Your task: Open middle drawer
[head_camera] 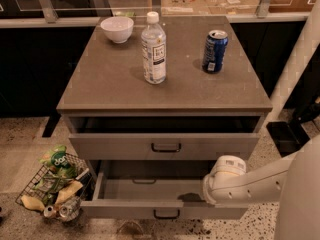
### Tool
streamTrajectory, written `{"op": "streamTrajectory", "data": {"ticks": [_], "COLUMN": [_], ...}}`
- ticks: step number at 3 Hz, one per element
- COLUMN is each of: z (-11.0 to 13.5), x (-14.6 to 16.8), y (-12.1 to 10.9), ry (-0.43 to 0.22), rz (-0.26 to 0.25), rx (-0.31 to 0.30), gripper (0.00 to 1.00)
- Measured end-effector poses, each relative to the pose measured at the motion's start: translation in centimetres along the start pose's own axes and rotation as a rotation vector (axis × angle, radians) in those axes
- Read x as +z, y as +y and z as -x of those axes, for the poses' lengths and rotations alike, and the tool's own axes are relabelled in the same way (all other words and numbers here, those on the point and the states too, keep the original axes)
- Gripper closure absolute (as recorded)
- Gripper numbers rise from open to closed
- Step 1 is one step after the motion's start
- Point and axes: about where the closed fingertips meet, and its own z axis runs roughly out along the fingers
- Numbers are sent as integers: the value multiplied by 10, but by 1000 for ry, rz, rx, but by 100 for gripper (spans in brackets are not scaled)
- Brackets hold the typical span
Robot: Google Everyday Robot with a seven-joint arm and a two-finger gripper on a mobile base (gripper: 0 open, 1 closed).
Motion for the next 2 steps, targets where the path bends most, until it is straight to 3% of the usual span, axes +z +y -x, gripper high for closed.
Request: {"op": "streamTrajectory", "data": {"ticks": [1,2], "z": [0,3], "x": [18,38], "y": [-13,-6], "ry": [-80,-116], "rz": [-32,-9], "rx": [19,41], "gripper": [100,100]}}
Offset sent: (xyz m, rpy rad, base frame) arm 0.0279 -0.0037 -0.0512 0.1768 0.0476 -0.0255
